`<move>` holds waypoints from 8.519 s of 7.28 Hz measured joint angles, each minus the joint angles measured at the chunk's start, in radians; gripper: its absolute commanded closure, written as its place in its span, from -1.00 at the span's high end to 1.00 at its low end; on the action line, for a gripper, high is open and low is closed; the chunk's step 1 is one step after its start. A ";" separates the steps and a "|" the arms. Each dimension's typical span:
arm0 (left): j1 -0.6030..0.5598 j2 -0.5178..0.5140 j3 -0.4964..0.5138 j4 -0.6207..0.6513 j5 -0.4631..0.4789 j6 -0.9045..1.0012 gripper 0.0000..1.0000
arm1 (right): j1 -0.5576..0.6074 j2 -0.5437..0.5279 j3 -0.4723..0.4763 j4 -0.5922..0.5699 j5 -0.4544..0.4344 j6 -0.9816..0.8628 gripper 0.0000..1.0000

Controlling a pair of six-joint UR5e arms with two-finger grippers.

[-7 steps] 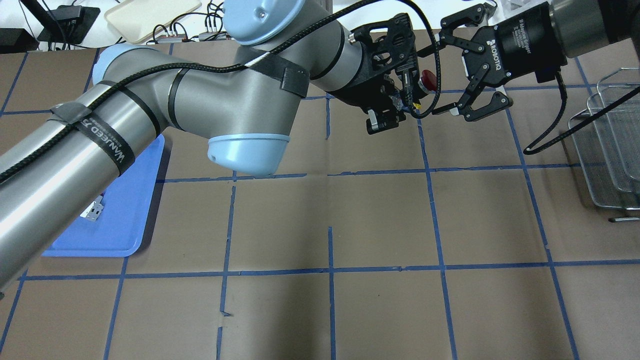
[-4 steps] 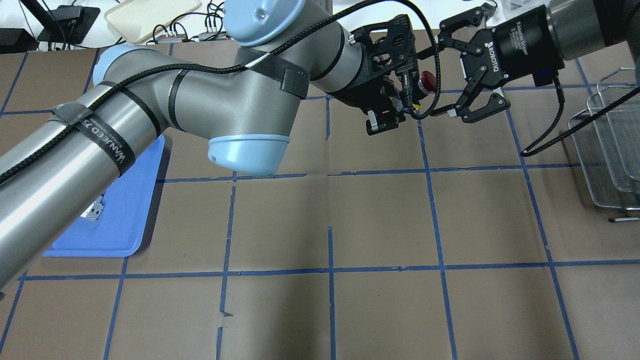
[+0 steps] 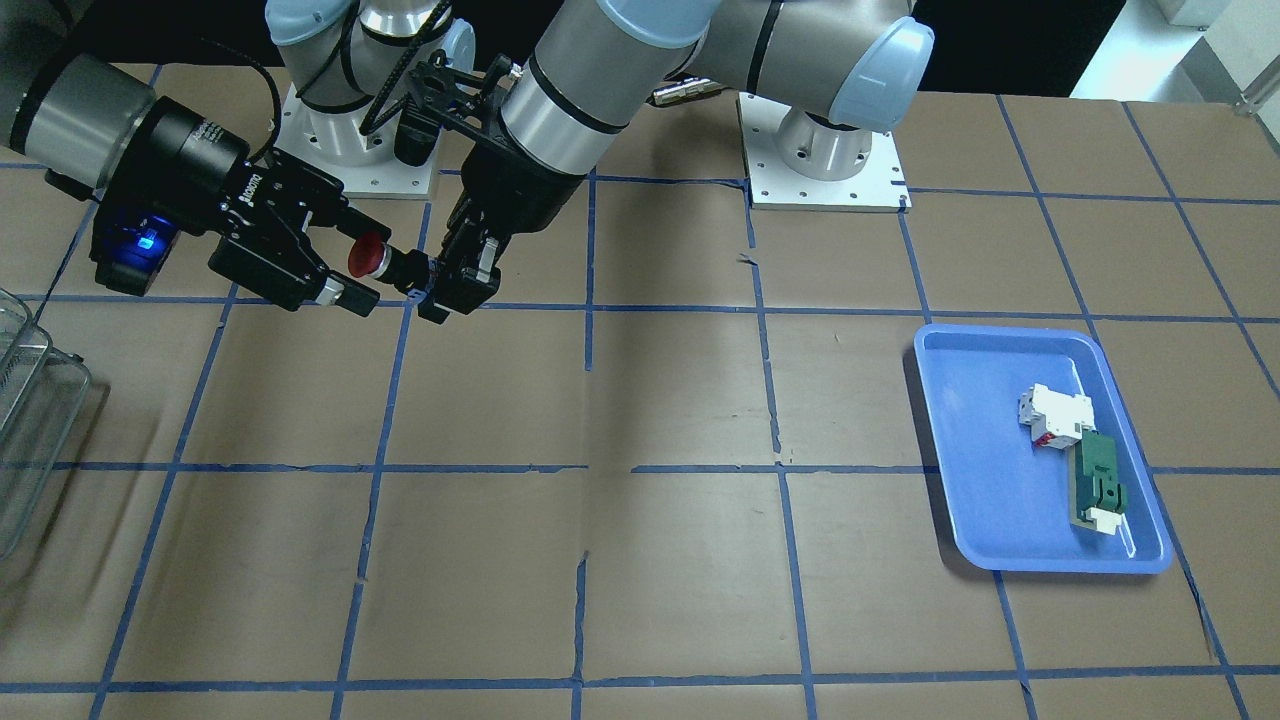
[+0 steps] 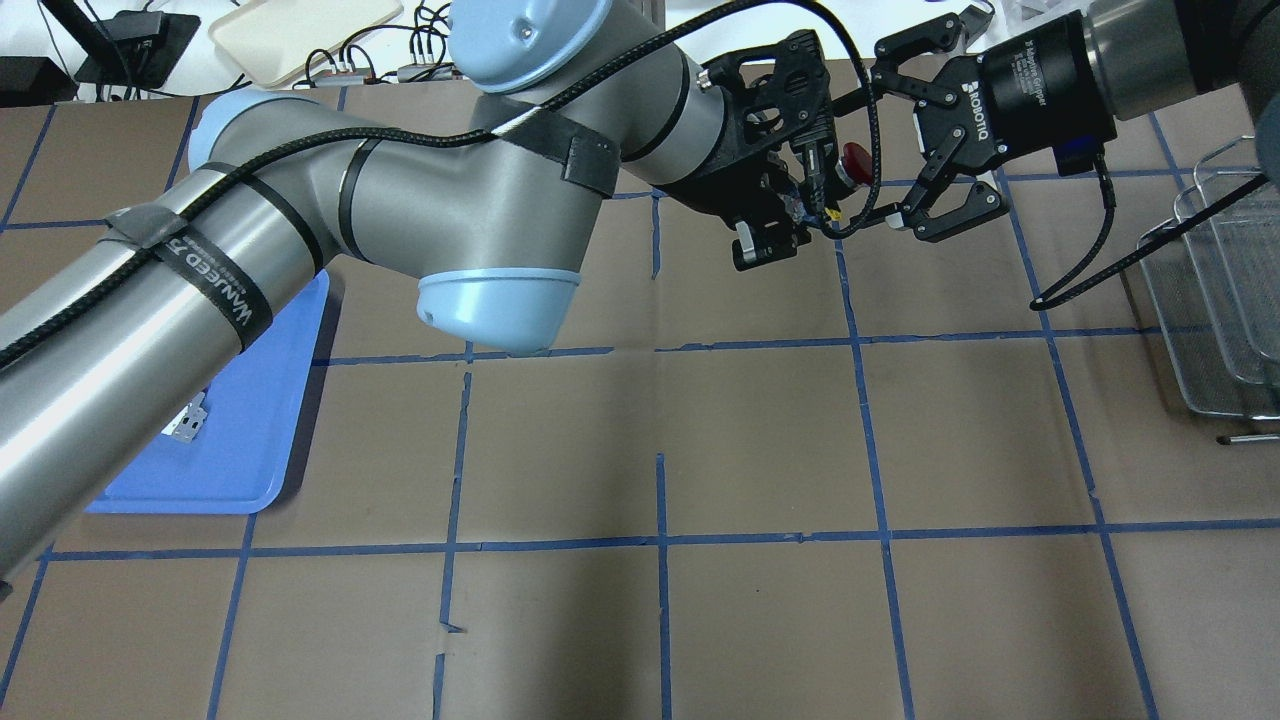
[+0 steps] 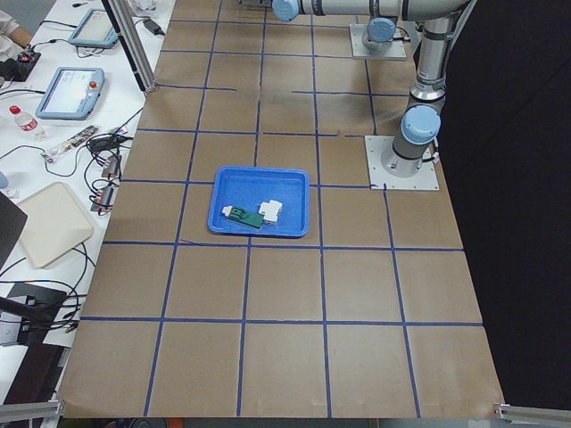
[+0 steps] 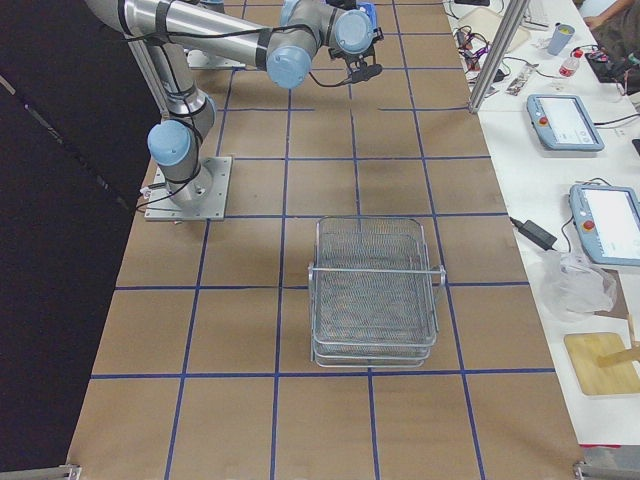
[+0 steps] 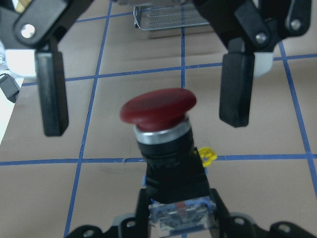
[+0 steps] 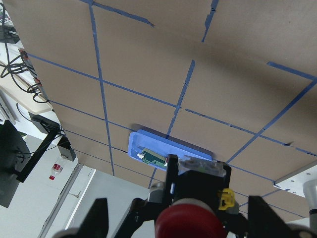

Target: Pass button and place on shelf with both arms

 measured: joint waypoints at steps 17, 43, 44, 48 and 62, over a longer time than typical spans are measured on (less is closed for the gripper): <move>0.001 0.002 0.003 -0.004 -0.001 -0.003 1.00 | -0.006 0.013 -0.010 0.002 0.001 0.003 -1.00; 0.452 0.266 -0.008 -0.677 0.457 -1.082 1.00 | -0.483 0.310 -0.226 -0.189 -0.851 -1.636 0.17; 0.451 0.250 -0.002 -0.679 0.449 -1.104 1.00 | -0.483 0.315 -0.226 -0.189 -0.853 -1.635 0.99; 0.423 0.182 0.070 -0.684 0.435 -1.111 1.00 | -0.483 0.304 -0.230 -0.171 -0.856 -1.635 1.00; 0.415 0.189 0.071 -0.686 0.435 -1.110 1.00 | 0.248 -0.143 -0.018 0.074 -0.931 -0.929 1.00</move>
